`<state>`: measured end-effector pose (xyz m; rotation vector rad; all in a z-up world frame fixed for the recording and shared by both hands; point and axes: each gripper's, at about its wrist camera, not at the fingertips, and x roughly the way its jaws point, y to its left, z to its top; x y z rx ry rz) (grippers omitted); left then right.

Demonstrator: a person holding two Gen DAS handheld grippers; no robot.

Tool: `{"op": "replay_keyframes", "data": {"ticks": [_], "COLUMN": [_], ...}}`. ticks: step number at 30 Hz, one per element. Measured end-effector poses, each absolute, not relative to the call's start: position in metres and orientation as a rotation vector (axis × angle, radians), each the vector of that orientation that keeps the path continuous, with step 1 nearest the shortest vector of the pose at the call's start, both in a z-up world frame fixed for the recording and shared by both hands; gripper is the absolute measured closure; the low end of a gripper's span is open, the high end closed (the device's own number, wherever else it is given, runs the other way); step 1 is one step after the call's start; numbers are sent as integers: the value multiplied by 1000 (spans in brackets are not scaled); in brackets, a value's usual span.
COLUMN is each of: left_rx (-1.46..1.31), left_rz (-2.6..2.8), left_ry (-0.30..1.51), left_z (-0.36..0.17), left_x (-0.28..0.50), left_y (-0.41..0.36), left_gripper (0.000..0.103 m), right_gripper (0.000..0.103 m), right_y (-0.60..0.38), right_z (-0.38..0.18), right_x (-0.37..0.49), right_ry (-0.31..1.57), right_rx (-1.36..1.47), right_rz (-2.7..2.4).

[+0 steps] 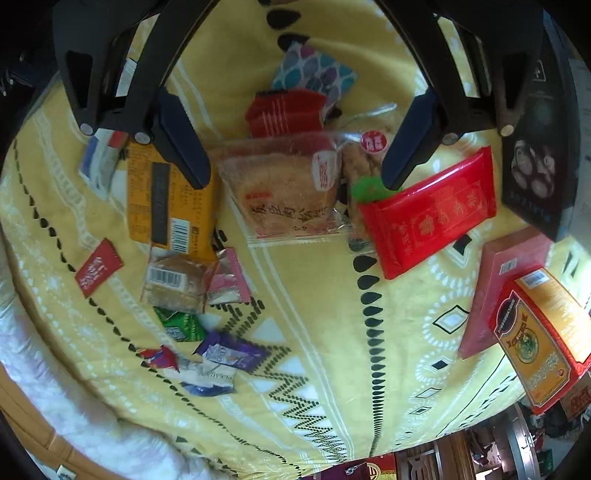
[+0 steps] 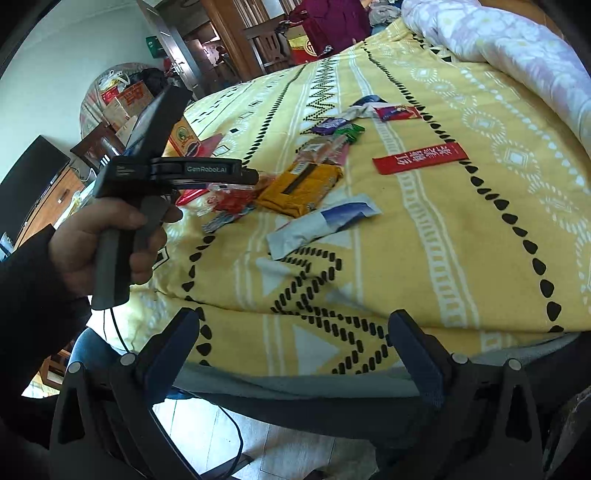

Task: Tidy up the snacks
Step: 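Grasp the round pastry packet with the left tool while the right tool grasps the red rectangular packet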

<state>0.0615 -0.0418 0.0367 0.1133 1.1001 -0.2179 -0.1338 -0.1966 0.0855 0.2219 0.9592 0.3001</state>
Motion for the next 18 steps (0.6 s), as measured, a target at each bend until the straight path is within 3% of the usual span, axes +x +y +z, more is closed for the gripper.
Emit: {"op": "replay_keyframes", "data": {"ticks": [1,5,7,18], "left_rx": [122,137,144,72], "left_rz": [-223,-215,-214,-186], "left_ry": [1100,1074,1030,890], "left_z": [34,35,44,72], "left_x": [63,59,50,-29], "left_y": [-43,-39,-37,20], "left_gripper": [27,28,36,42], "right_gripper": [0,0,0,1], "right_y": [-198,-198,-199,-180], "right_z": [84,80,81,85], "right_x": [-133,-129,-128,-68], "right_ry": [964,977,974,953], "right_rx": [227,247,252,318], "right_rz": [300,310,312,340]}}
